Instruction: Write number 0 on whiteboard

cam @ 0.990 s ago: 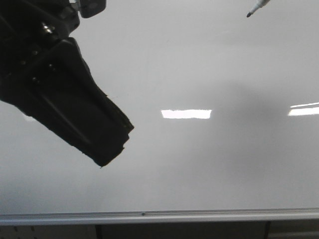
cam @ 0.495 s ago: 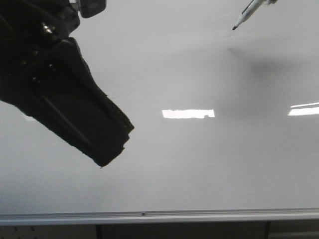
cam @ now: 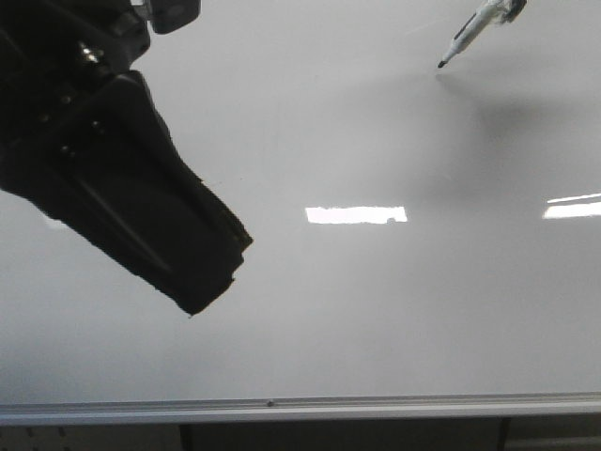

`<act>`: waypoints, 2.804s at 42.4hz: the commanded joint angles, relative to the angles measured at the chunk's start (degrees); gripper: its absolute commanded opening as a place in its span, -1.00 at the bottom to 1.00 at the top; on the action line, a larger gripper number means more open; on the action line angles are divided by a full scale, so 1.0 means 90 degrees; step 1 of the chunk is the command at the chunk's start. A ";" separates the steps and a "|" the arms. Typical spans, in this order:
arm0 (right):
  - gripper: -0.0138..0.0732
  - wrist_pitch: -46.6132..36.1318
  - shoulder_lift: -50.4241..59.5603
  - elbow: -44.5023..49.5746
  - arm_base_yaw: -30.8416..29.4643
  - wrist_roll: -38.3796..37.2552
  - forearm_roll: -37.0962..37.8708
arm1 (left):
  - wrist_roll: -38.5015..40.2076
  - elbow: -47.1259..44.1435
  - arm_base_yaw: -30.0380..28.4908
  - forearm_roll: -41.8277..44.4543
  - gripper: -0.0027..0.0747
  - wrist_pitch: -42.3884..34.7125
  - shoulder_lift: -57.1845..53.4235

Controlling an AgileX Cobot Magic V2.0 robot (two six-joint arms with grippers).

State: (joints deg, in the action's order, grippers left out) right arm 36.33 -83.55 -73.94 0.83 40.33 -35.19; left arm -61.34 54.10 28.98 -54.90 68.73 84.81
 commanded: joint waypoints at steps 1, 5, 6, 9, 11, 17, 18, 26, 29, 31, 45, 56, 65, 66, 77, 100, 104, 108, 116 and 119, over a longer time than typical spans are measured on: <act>-0.82 -0.0345 0.0142 -0.0246 -0.0032 0.0022 -0.0140 | -0.0013 0.0175 0.0042 -0.0414 -0.98 0.0287 -0.0228; -0.82 -0.0345 0.0072 -0.0246 -0.0032 0.0027 -0.0140 | -0.0013 0.0175 0.0042 -0.0414 -0.98 0.0287 -0.0228; -0.82 -0.0345 0.0057 -0.0246 -0.0032 0.0026 -0.0140 | -0.0013 0.0175 0.0042 -0.0414 -0.98 0.0287 -0.0228; -0.82 -0.0294 0.0011 -0.0246 -0.0032 0.0026 -0.0140 | -0.0013 0.0175 0.0042 -0.0414 -0.98 0.0287 -0.0228; -0.82 -0.0229 -0.0010 -0.0246 -0.0032 0.0026 -0.0140 | -0.0013 0.0175 0.0042 -0.0414 -0.98 0.0287 -0.0228; -0.82 -0.0047 -0.0108 -0.0238 -0.0032 0.0026 -0.0133 | -0.0013 0.0175 0.0042 -0.0414 -0.98 0.0215 -0.0228; -0.82 -0.0012 -0.0118 -0.0238 -0.0032 0.0026 -0.0133 | -0.0013 0.0175 0.0042 -0.0414 -0.98 0.0194 -0.0228; -0.82 0.0130 -0.0271 -0.0238 -0.0032 0.0026 -0.0127 | -0.0013 0.0175 0.0042 -0.0414 -0.98 0.0122 -0.0228; -0.82 0.0172 -0.0328 -0.0238 -0.0032 0.0026 -0.0127 | -0.0013 0.0175 0.0042 -0.0414 -0.98 0.0122 -0.0228; -0.82 0.0216 -0.0371 -0.0238 -0.0032 0.0026 -0.0115 | -0.0013 0.0175 0.0042 -0.0414 -0.98 0.0122 -0.0228; -0.82 0.0473 -0.0612 -0.0224 -0.0032 0.0020 0.0225 | -0.0013 0.0175 0.0042 -0.0414 -0.98 0.0122 -0.0228; -0.82 0.0473 -0.0619 -0.0224 -0.0032 -0.0348 0.0959 | -0.0013 0.0175 0.0042 -0.0414 -0.98 0.0122 -0.0228; -0.82 0.0416 -0.0613 -0.0224 -0.0039 -0.0550 0.1260 | -0.0013 0.0175 0.0042 -0.0414 -0.98 0.0122 -0.0228; -0.82 0.0403 -0.0613 -0.0224 -0.0039 -0.0550 0.1260 | -0.0013 0.0175 0.0042 -0.0414 -0.98 0.0122 -0.0228; -0.82 0.0240 -0.0593 -0.0230 -0.0051 -0.0567 0.1411 | -0.0013 0.0175 0.0042 -0.0414 -0.98 0.0122 -0.0228; -0.82 -0.0146 -0.0321 -0.0494 -0.0051 -0.1000 0.2087 | -0.0013 0.0175 0.0042 -0.0414 -0.98 0.0133 -0.0228; -0.82 -0.0131 -0.0321 -0.0695 -0.0051 -0.1056 0.2087 | -0.0013 0.0175 0.0042 -0.0414 -0.98 0.0133 -0.0228; -0.82 -0.0131 -0.0321 -0.0952 -0.0051 -0.1075 0.2089 | -0.0013 0.0175 0.0042 -0.0414 -0.98 0.0133 -0.0228; -0.82 -0.0161 -0.0321 -0.1390 -0.0051 -0.1075 0.2089 | -0.0013 0.0175 0.0042 -0.0414 -0.98 0.0146 -0.0228; -0.82 -0.0204 -0.0327 -0.1521 -0.0039 -0.1075 0.2089 | -0.0013 0.0175 0.0042 -0.0414 -0.98 0.0146 -0.0228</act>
State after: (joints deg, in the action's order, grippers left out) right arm 42.61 -88.87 -84.26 0.83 30.55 -16.40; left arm -61.34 54.10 28.98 -54.90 68.61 84.81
